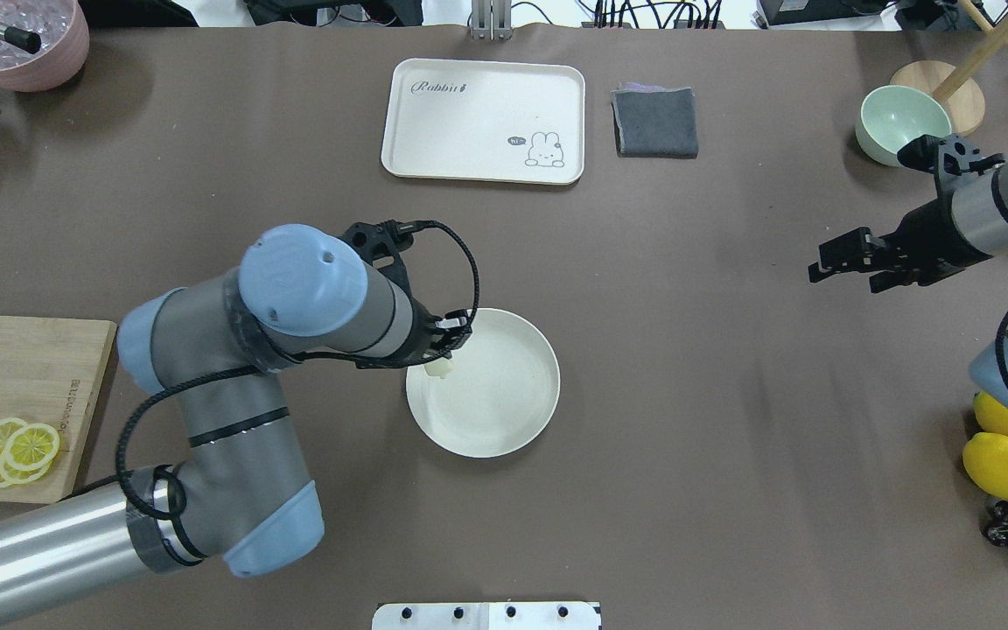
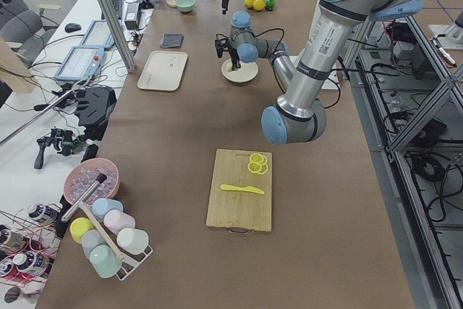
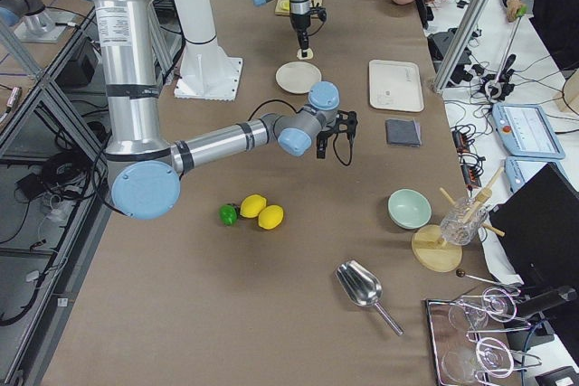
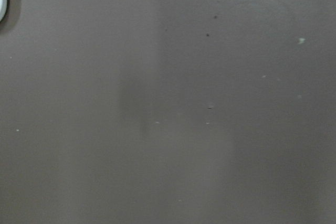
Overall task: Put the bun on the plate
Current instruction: 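Lower the bun onto the white plate and open the left gripper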
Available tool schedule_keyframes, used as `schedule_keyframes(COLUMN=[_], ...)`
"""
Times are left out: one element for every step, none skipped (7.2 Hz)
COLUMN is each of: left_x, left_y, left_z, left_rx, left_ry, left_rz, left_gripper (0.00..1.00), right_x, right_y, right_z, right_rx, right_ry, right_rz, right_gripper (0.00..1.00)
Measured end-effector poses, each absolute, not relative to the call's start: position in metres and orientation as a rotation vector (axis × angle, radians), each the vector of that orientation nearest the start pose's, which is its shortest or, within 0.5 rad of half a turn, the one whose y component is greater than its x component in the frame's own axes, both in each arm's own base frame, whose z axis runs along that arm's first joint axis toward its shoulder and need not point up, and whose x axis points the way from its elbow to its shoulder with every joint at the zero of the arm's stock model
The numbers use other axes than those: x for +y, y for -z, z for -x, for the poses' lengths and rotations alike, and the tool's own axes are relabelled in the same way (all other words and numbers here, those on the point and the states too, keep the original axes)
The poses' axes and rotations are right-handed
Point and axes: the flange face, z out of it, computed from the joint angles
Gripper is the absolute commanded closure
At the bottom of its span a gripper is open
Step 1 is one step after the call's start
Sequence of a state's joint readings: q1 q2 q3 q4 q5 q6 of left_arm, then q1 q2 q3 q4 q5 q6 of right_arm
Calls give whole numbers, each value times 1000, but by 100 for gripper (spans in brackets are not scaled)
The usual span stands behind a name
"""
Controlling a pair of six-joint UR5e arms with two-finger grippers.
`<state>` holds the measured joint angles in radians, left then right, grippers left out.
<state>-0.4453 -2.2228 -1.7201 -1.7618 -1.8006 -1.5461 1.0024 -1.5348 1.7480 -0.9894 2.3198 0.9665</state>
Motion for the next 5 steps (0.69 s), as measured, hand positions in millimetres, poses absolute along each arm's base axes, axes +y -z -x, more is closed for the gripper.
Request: schedule_keyframes(left_x=[-380, -374, -368, -365, -363], left_y=[-180, -178, -180, -180, -181], left_z=[-587, -608, -620, -625, -628], left_rx=[990, 971, 959, 954, 952], left_ry=[263, 255, 249, 247, 245], left_rz=[-30, -27, -31, -41, -47], left_gripper=[69, 65, 42, 25, 19], right_x=[-469, -464, -461, -459, -458], right_y=[-508, -523, -530, -534, -536], right_z=[200, 185, 179, 176, 174], right_rx=[-1008, -992, -985, -981, -978], right_ry=[-44, -30, -26, -26, -28], right_rz=[-68, -77, -78, -77, -75], right_gripper=[0, 0, 0, 0, 0])
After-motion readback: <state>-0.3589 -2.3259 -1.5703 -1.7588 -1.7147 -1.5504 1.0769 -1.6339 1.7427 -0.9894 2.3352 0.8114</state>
